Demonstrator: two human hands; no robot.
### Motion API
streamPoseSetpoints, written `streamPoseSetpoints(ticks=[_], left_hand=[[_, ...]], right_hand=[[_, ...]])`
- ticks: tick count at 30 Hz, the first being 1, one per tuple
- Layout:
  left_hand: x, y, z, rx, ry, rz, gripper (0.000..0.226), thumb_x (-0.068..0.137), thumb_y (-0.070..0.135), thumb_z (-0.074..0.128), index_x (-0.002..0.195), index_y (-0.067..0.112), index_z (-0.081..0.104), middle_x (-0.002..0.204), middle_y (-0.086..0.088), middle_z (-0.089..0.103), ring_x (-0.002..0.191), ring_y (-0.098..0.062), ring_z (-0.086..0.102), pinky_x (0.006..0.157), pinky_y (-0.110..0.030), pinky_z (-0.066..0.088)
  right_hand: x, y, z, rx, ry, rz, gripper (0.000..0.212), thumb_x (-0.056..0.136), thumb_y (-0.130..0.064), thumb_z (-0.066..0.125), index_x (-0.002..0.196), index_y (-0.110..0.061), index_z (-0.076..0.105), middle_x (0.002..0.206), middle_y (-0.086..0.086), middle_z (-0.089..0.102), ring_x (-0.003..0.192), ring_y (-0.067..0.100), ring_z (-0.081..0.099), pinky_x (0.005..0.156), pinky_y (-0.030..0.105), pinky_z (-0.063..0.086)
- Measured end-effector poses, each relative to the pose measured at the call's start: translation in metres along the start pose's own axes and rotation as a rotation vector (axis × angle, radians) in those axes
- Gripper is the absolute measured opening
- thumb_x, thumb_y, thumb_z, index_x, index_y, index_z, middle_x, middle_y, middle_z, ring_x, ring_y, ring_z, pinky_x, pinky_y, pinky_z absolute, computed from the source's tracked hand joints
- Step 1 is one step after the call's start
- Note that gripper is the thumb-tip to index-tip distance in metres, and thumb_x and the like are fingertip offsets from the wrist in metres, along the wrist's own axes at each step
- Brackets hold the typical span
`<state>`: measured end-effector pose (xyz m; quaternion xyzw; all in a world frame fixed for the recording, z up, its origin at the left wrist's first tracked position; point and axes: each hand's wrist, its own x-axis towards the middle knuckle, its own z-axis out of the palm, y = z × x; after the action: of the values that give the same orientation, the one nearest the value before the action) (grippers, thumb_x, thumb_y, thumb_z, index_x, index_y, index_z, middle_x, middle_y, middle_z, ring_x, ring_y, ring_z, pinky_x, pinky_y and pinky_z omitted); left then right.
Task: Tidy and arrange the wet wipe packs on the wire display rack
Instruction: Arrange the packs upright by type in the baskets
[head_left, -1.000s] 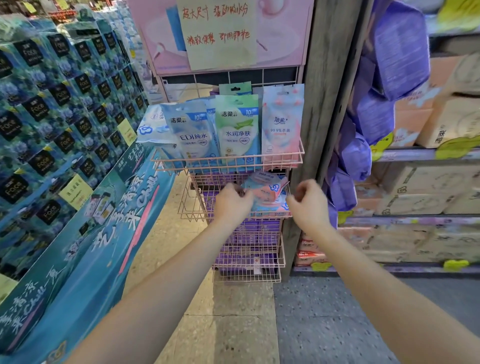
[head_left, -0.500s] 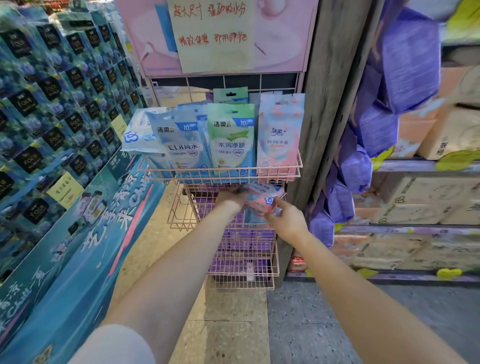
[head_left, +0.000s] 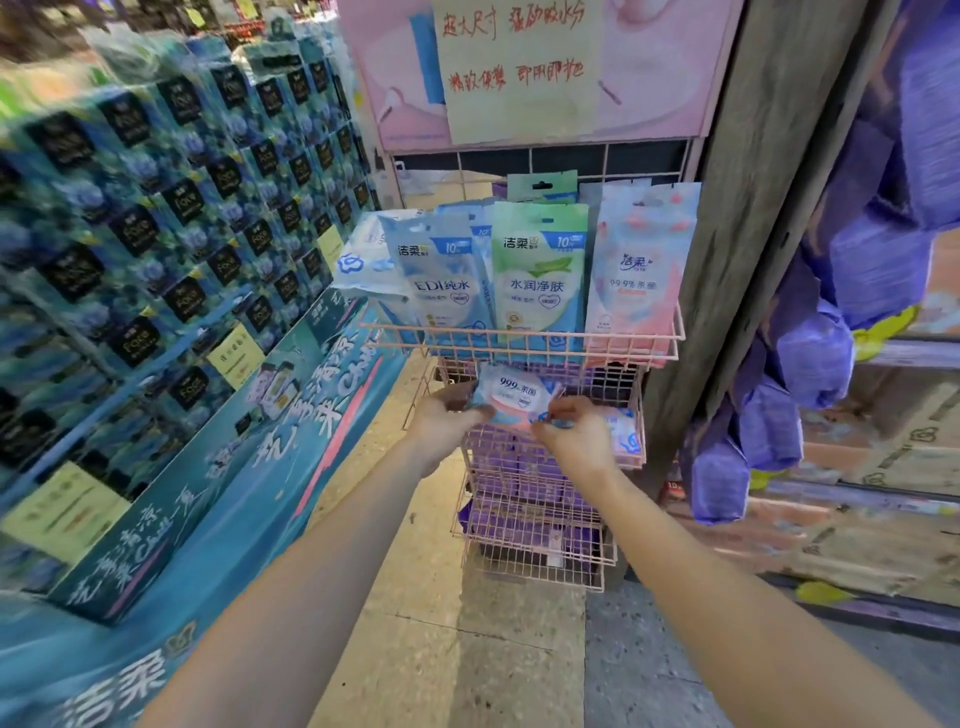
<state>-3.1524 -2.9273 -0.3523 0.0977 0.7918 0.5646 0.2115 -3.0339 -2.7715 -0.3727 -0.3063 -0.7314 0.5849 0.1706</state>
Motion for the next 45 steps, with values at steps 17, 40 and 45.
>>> streamPoseSetpoints(ticks=[17, 40, 45], left_hand=[[0.073, -0.017, -0.087, 0.109, -0.029, 0.078, 0.038, 0.085, 0.02, 0.084, 0.115, 0.006, 0.067, 0.09, 0.001, 0.064, 0.082, -0.017, 0.059, 0.063, -0.019, 0.044], [0.076, -0.05, -0.083, 0.871, -0.06, 0.376, 0.055, 0.085, 0.049, 0.075, 0.135, 0.029, 0.065, 0.13, -0.001, 0.064, 0.12, -0.032, 0.057, 0.092, -0.042, 0.041], [0.078, -0.045, -0.075, 0.953, -0.015, 0.368, 0.069, 0.087, 0.054, 0.071, 0.145, 0.022, 0.054, 0.13, -0.009, 0.063, 0.122, -0.033, 0.053, 0.094, -0.042, 0.039]], right_hand=[[0.03, -0.017, 0.106, 0.084, -0.038, 0.133, 0.067, 0.072, -0.001, 0.075, 0.133, -0.018, 0.056, 0.119, 0.002, 0.073, 0.106, 0.021, 0.072, 0.086, 0.042, 0.062], [0.035, -0.027, 0.118, -0.536, -0.032, 0.169, 0.027, 0.093, -0.04, 0.065, 0.078, -0.025, 0.048, 0.076, -0.004, 0.058, 0.064, 0.008, 0.054, 0.049, 0.026, 0.035], [0.033, -0.022, 0.117, -0.473, -0.105, 0.08, 0.024, 0.086, -0.041, 0.071, 0.104, -0.026, 0.064, 0.092, -0.003, 0.072, 0.082, 0.018, 0.067, 0.061, 0.027, 0.045]])
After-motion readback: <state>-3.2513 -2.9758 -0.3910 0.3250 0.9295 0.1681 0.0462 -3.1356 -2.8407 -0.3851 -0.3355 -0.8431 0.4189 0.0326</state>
